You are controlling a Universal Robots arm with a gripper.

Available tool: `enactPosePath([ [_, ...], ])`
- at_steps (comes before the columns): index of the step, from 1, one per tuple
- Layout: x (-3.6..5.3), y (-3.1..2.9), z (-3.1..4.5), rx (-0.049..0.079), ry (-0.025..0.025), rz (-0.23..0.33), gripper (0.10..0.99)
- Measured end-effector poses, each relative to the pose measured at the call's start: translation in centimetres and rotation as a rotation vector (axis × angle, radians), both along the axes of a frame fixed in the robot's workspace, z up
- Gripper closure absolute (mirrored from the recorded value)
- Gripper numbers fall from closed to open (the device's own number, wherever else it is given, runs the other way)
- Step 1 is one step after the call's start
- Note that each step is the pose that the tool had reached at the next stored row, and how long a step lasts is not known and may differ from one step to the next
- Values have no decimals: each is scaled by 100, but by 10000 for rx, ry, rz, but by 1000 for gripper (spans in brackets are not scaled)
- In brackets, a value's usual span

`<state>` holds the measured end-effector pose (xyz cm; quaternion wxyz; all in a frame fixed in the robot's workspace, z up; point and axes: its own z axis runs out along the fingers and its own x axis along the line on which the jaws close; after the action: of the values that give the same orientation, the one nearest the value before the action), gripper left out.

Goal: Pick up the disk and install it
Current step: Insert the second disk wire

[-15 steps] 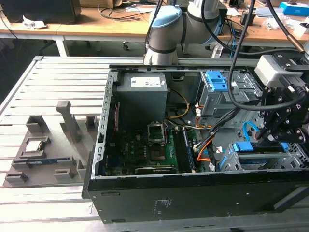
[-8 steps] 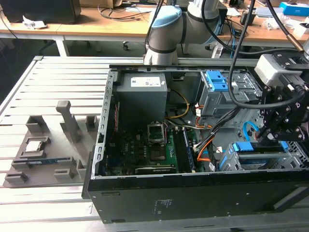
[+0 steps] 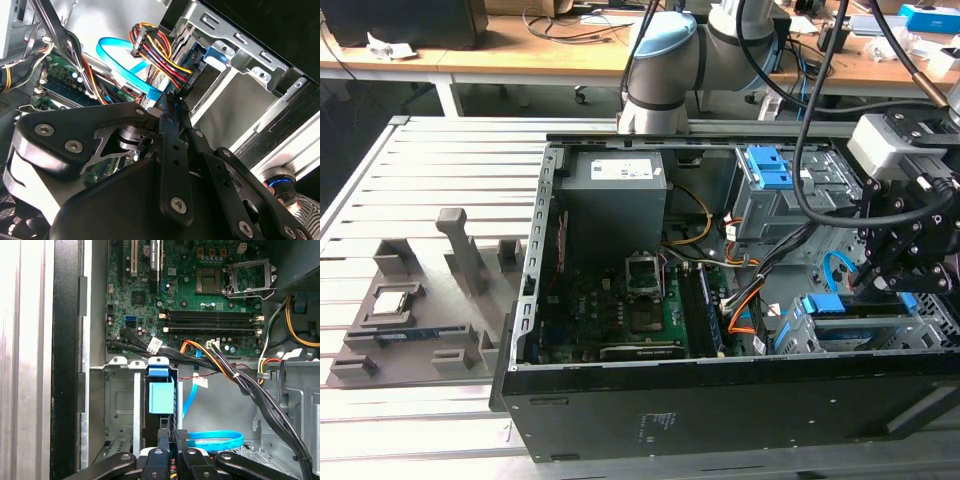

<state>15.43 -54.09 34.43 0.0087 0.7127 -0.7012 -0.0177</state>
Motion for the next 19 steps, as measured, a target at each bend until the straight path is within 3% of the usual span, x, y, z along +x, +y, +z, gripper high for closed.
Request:
enactPosePath([
  [9, 0, -10, 29, -1, 3, 36, 925],
  [19, 4, -10, -35, 2, 26, 99, 925],
])
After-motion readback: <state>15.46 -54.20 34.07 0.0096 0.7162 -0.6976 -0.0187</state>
